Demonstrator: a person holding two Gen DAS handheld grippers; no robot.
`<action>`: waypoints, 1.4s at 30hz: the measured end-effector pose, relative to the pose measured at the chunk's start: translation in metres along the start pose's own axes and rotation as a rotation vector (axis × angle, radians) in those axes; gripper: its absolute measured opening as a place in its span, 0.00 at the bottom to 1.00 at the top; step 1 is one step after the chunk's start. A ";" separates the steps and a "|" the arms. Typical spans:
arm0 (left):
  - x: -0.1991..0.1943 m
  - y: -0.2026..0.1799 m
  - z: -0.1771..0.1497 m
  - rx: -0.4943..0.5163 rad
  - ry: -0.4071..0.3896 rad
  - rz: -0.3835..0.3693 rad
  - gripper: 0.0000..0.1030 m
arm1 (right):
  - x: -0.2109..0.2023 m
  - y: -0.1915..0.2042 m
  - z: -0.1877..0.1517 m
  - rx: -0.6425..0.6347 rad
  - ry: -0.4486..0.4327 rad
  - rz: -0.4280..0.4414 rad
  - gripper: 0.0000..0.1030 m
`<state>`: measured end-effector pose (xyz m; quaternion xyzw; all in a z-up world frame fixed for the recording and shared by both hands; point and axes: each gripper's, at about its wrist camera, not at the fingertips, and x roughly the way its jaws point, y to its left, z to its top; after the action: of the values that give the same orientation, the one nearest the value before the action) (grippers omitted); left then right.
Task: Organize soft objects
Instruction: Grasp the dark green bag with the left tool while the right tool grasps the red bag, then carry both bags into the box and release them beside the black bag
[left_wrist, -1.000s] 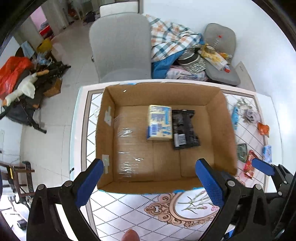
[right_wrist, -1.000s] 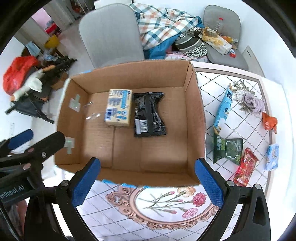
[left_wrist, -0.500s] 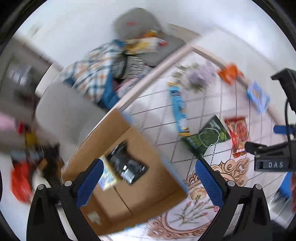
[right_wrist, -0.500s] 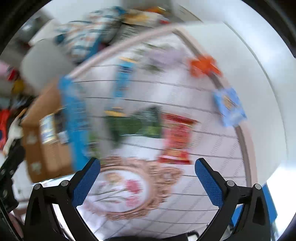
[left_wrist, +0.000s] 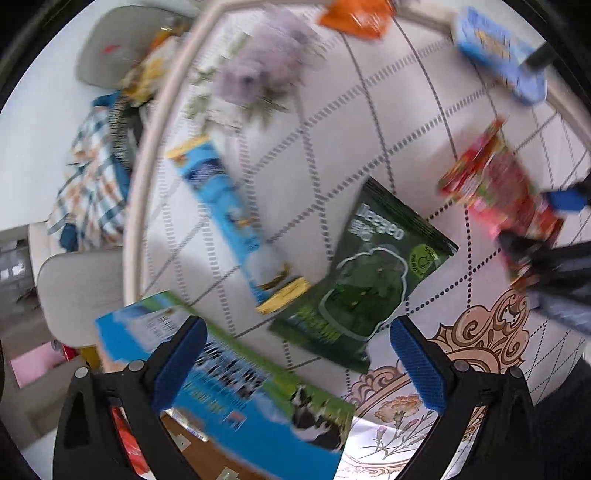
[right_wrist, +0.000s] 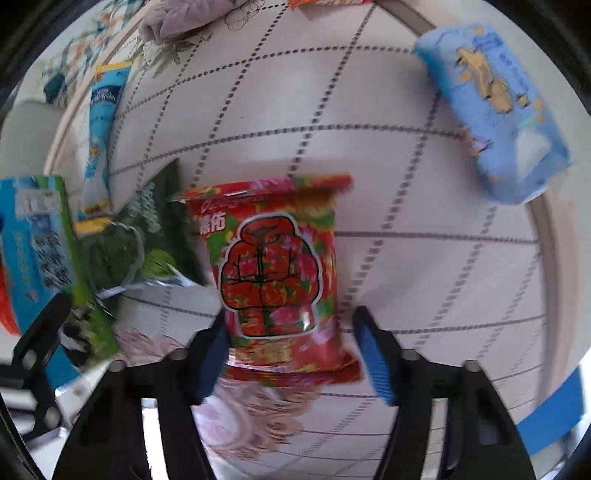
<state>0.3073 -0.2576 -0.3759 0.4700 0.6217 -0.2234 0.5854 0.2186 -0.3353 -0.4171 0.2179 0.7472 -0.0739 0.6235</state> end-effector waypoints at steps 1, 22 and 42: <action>0.007 -0.004 0.004 0.013 0.017 -0.007 0.99 | -0.001 -0.007 0.000 0.001 -0.001 -0.007 0.57; 0.062 0.025 -0.016 -0.587 0.213 -0.616 0.62 | -0.003 -0.070 0.009 0.025 0.066 0.041 0.57; 0.063 -0.004 -0.008 -0.550 0.145 -0.467 0.33 | -0.009 -0.073 0.016 0.080 0.001 0.026 0.50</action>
<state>0.3079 -0.2324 -0.4341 0.1552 0.7889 -0.1418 0.5774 0.2035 -0.4089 -0.4234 0.2526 0.7409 -0.0954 0.6149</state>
